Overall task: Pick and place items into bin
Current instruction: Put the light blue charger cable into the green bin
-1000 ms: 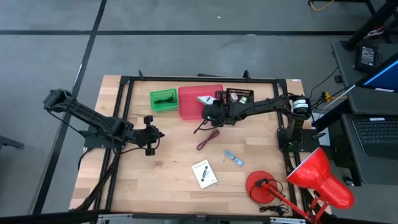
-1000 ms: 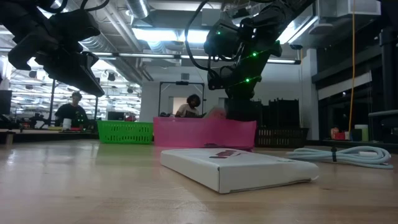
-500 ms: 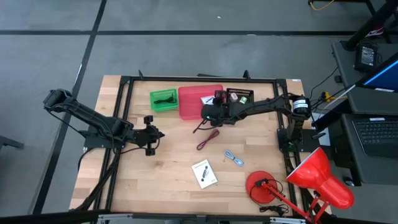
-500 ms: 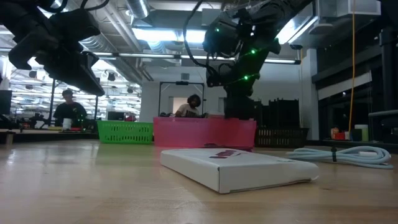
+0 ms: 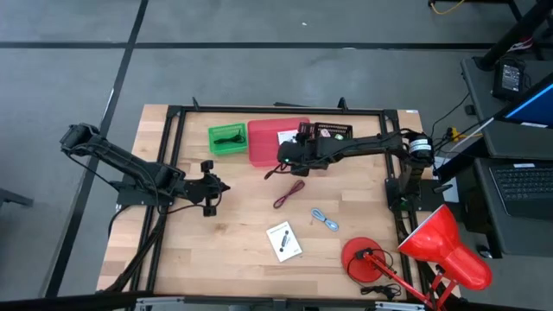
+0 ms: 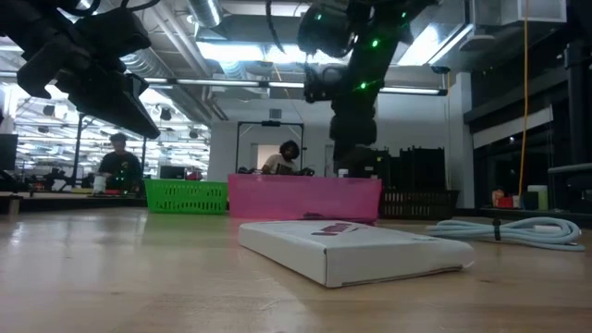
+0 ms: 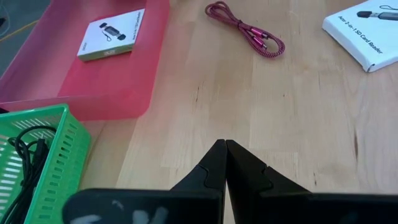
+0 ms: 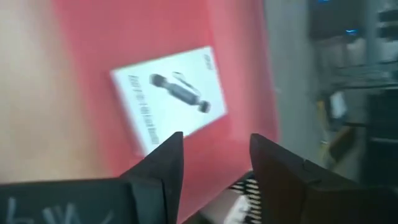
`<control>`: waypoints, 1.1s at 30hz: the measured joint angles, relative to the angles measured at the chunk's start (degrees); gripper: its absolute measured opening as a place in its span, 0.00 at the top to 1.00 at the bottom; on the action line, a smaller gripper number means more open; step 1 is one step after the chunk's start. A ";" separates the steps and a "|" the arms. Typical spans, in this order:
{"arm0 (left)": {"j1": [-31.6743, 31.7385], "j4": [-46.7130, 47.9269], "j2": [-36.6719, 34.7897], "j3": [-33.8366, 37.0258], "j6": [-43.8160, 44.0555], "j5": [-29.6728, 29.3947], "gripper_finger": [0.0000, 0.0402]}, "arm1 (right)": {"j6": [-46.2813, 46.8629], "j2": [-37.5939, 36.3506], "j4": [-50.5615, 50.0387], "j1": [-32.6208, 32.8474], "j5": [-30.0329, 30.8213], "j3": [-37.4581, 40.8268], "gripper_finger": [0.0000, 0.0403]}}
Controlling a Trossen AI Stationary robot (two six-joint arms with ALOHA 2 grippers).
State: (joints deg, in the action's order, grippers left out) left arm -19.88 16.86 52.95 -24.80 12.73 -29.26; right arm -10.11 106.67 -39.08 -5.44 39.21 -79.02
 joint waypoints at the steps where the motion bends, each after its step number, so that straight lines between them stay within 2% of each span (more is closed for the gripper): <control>1: 0.00 0.00 0.00 0.00 0.00 -0.02 0.99 | 1.07 -0.64 -0.55 0.39 -1.15 0.00 0.60; 4: -0.01 0.00 0.00 0.00 0.00 -0.01 0.99 | 3.43 -3.13 -1.62 1.87 -3.90 0.00 0.60; 10: 0.00 0.00 0.00 0.00 0.00 -1.47 0.99 | 8.83 -9.95 -2.77 5.54 -4.42 2.06 0.60; 16: 0.04 -1.00 0.00 0.00 -0.33 -1.24 0.99 | 16.06 -17.34 1.90 10.08 -4.37 11.40 0.60; 19: 0.07 -3.92 0.00 0.01 -4.34 0.76 0.99 | 20.60 -20.05 2.88 13.11 -4.45 16.35 0.60; 24: 0.64 -12.36 0.01 0.00 -14.64 7.52 0.99 | 32.25 -21.55 0.35 17.87 -8.15 18.97 0.60; 27: 2.22 -13.34 0.00 0.00 -16.92 7.87 0.99 | 38.74 -21.43 -3.81 20.18 -11.93 18.01 0.60; 29: 3.67 -13.27 0.00 0.01 -16.96 7.87 0.99 | 42.85 -21.33 -5.15 21.72 -12.37 17.73 0.60; 33: 5.94 -13.60 0.00 0.02 -16.56 7.87 0.99 | 46.65 -21.30 -6.94 24.74 -14.54 17.73 0.62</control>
State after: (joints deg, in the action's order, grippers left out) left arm -13.94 3.27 52.95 -24.78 -3.83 -21.39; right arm 36.54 85.36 -46.01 19.30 24.67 -61.30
